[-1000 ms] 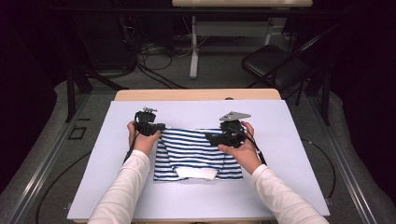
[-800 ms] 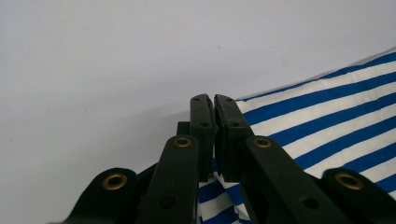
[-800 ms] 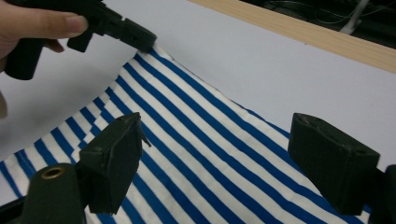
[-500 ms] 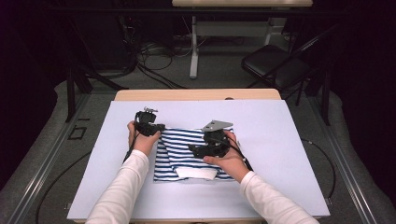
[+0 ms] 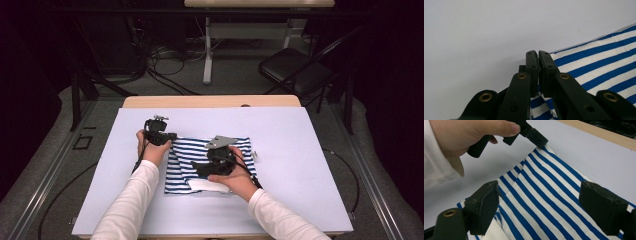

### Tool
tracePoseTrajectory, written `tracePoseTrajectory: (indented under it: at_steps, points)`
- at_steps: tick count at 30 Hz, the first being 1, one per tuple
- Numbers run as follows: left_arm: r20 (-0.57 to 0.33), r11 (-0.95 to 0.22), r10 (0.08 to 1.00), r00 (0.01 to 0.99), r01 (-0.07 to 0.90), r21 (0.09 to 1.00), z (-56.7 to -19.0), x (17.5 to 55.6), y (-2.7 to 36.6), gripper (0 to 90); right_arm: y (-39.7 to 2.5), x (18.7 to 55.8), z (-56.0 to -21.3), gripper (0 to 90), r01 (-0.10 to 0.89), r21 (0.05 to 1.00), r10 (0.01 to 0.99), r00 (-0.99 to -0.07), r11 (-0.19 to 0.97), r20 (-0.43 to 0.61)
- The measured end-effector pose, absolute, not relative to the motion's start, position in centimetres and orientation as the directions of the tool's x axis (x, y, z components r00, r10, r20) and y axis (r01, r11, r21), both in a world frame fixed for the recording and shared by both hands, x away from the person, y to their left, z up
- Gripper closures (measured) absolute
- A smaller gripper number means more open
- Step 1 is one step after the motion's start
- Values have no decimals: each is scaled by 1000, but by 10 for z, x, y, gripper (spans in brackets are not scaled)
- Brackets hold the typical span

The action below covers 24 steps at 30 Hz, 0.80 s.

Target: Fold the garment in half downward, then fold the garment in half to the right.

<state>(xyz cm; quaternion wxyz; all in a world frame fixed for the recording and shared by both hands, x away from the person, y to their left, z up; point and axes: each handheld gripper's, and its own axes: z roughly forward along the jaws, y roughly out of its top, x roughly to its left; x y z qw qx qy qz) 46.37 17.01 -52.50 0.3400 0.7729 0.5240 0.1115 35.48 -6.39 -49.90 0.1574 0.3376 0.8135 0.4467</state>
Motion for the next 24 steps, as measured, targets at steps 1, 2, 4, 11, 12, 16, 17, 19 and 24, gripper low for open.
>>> tracePoseTrajectory:
  at_steps: [1,2,4,11,12,16,17,19,24]
  points:
    - [-184,-221,886,427,735,641,-525,464,170,868,-63,354,-499,166,407,833,689,-724,375,44]
    - [-183,-222,886,427,735,640,-525,464,170,868,-62,354,-500,166,407,833,686,-727,376,46]
    - [-181,-223,886,427,734,641,-525,463,170,868,-60,353,-500,166,407,833,685,-727,374,48]
    - [-171,-233,886,431,733,639,-524,462,169,868,-47,348,-503,166,401,836,665,-745,376,58]
    - [-171,-232,886,430,732,641,-524,462,169,868,-45,347,-504,166,398,836,660,-749,378,58]
    - [-178,-230,885,431,735,638,-524,462,169,868,-37,343,-505,172,390,841,646,-760,375,64]
    - [-180,-226,884,431,733,642,-524,462,170,868,-35,342,-505,172,389,840,641,-765,378,65]
    - [-190,-220,883,428,737,639,-525,463,170,868,-32,340,-506,175,382,839,634,-771,387,59]
    - [-206,-208,882,425,740,639,-526,465,172,868,-24,338,-510,184,383,839,628,-776,387,65]
